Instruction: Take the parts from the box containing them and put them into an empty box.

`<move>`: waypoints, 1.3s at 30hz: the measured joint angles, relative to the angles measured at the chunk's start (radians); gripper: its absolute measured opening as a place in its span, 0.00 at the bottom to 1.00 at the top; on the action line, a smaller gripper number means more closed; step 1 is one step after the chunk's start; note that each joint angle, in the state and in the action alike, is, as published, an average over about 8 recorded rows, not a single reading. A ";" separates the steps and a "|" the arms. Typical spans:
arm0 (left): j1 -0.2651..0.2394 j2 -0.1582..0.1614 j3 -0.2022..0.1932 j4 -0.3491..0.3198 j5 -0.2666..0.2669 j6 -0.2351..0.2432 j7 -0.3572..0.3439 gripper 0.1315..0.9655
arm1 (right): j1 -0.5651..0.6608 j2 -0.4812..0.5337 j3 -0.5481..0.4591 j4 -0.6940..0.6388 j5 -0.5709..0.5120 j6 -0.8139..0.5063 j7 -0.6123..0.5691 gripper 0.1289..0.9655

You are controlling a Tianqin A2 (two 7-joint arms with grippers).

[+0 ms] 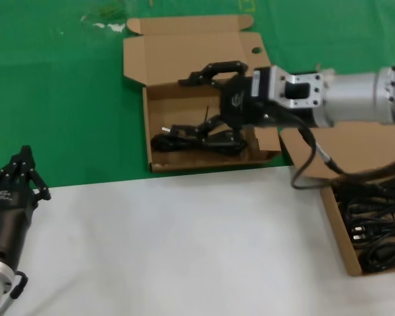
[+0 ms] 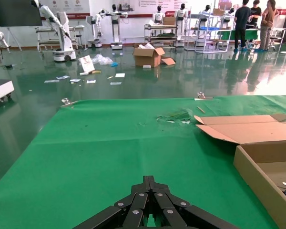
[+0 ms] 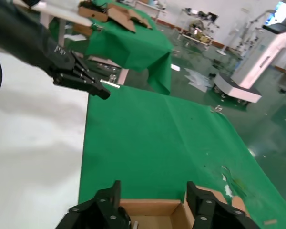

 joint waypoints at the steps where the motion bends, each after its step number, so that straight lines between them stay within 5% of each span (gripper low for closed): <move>1: 0.000 0.000 0.000 0.000 0.000 0.000 0.000 0.01 | -0.012 0.009 0.005 0.021 0.004 0.003 0.014 0.34; 10: 0.000 0.000 0.000 0.000 0.000 0.000 0.000 0.03 | -0.058 0.025 0.025 0.074 0.017 0.033 0.046 0.57; 24: 0.000 0.000 0.000 0.000 0.000 0.000 0.000 0.22 | -0.204 -0.006 0.096 0.132 0.062 0.197 0.057 0.89; 31: 0.000 0.000 0.000 0.000 0.000 0.000 0.000 0.29 | -0.288 -0.023 0.137 0.166 0.088 0.292 0.065 0.93; 39: 0.000 0.000 0.000 0.000 0.000 0.000 0.000 0.53 | -0.383 -0.043 0.183 0.203 0.118 0.399 0.073 0.99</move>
